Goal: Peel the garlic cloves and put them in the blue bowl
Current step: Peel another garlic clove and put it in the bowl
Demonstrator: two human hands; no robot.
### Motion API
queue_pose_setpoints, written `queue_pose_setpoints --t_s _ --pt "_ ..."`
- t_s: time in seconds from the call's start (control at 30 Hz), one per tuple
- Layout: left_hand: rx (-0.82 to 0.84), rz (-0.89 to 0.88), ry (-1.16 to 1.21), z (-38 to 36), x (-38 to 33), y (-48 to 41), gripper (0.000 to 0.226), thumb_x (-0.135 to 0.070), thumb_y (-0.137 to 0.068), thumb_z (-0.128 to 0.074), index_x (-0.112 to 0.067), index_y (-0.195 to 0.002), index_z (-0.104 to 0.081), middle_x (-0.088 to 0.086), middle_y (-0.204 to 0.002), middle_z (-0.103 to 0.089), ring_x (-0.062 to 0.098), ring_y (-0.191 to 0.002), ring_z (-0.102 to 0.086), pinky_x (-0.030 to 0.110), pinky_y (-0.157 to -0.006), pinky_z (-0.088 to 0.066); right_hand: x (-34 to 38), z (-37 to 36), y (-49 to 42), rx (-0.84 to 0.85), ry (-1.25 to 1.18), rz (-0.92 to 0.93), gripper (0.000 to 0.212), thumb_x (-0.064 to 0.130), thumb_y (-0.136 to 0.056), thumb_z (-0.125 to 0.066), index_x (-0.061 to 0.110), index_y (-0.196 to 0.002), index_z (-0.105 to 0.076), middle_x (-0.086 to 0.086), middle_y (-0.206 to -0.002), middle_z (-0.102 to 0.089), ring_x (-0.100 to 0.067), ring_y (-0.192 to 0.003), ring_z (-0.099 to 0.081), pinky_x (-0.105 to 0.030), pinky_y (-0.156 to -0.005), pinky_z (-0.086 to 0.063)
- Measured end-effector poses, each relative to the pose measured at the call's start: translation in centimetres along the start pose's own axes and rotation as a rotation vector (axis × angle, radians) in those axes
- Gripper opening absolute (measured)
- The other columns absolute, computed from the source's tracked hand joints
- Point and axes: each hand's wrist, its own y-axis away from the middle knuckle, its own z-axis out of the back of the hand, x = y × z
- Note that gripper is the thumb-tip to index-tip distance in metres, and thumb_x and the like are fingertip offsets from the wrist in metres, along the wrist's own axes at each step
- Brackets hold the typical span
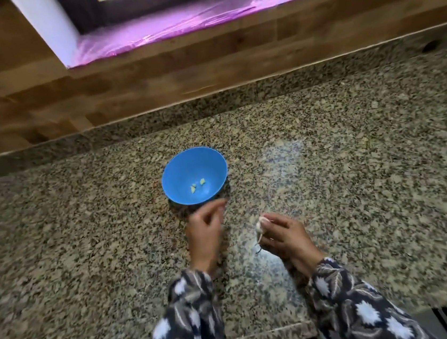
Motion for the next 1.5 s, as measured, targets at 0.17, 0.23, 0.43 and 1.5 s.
queue_pose_setpoints --t_s 0.17,0.23,0.43,1.5 --pt "0.168 0.121 0.185 -2.6 1.7 4.4 0.025 -0.01 -0.084 -0.067 -0.024 -0.105 -0.068 -0.019 -0.096 -0.069 -0.003 -0.094 -0.064 0.015 -0.081 -0.05 -1.0 -1.5 -0.5 0.06 -0.04 -0.043 0.024 0.006 -0.088 -0.056 0.011 -0.11 -0.063 -0.009 -0.109 -0.067 -0.018 -0.092 -0.066 -0.023 -0.076 -0.056" --pt "0.102 0.136 0.192 -2.4 2.0 4.2 0.023 -0.011 -0.084 -0.068 -0.02 -0.104 -0.07 -0.019 -0.093 -0.07 -0.004 -0.091 -0.065 0.014 -0.079 -0.05 -1.0 -1.7 -0.4 0.096 -0.034 -0.029 0.023 0.003 -0.089 -0.053 0.012 -0.107 -0.064 -0.01 -0.107 -0.068 -0.019 -0.092 -0.065 -0.026 -0.081 -0.054" --pt "0.063 0.231 0.249 -1.6 2.8 3.2 0.02 -0.011 -0.082 -0.069 -0.005 -0.101 -0.072 0.004 -0.092 -0.074 0.018 -0.088 -0.07 0.038 -0.082 -0.056 -0.9 -1.9 0.5 0.157 0.034 0.051 0.029 0.001 -0.091 -0.049 0.012 -0.116 -0.06 -0.007 -0.111 -0.067 -0.02 -0.097 -0.064 -0.031 -0.086 -0.052" --pt "0.142 0.202 0.046 -2.4 2.5 3.6 0.008 -0.008 -0.078 -0.072 -0.015 -0.074 -0.073 0.003 -0.072 -0.071 0.019 -0.07 -0.069 0.037 -0.065 -0.059 -2.5 -0.3 1.3 0.164 0.005 0.106 0.029 -0.004 -0.085 -0.054 0.003 -0.113 -0.061 -0.011 -0.105 -0.068 -0.019 -0.088 -0.068 -0.024 -0.068 -0.056"
